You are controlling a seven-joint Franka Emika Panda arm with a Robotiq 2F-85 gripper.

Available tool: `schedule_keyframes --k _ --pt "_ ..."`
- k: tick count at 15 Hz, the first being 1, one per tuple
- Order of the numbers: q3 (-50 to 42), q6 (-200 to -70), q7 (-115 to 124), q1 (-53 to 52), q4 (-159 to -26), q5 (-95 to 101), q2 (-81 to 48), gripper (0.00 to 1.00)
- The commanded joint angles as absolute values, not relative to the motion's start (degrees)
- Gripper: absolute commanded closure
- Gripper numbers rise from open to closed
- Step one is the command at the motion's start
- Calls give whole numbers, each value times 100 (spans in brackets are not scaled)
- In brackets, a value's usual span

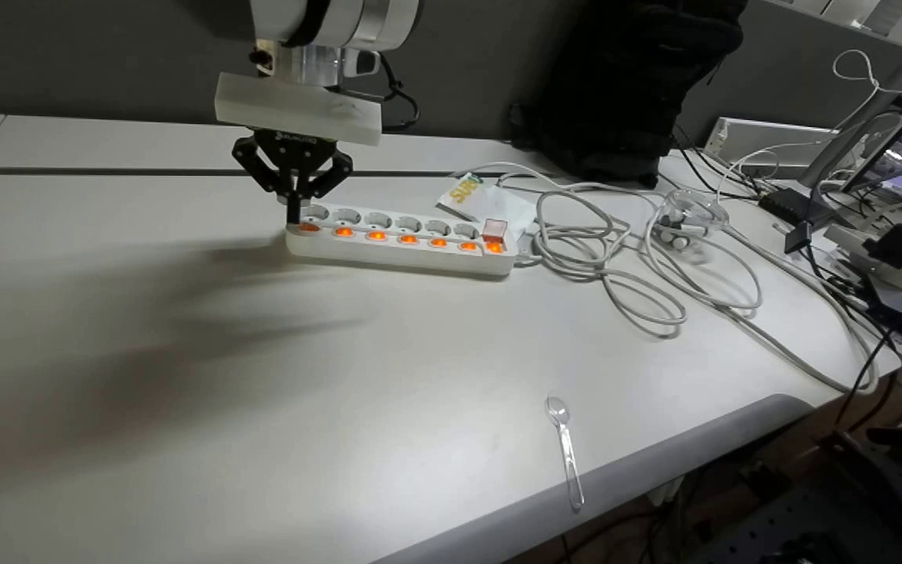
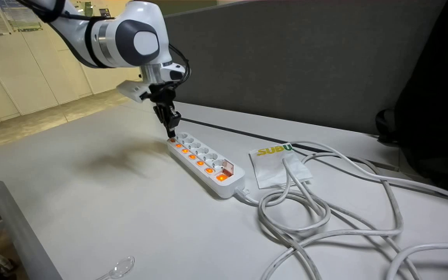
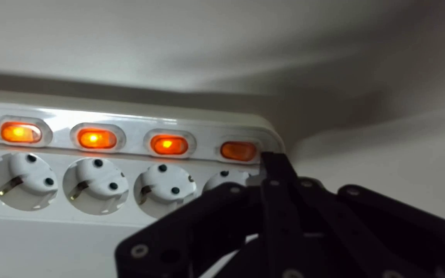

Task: Turn on the first switch from the left side of the adapter

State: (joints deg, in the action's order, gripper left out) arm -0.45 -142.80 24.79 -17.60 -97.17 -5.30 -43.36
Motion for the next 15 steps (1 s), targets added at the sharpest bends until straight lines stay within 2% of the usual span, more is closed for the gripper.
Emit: schedule_keyframes --k 1,9,15 --pt "-89 -14216 2840 -1963 -10070 -433 -3929 100" --pt "-9 -14086 2924 -1730 -10823 -798 -3164 100" --pt "-49 -13773 2800 -1548 -10663 -633 -3284 100"
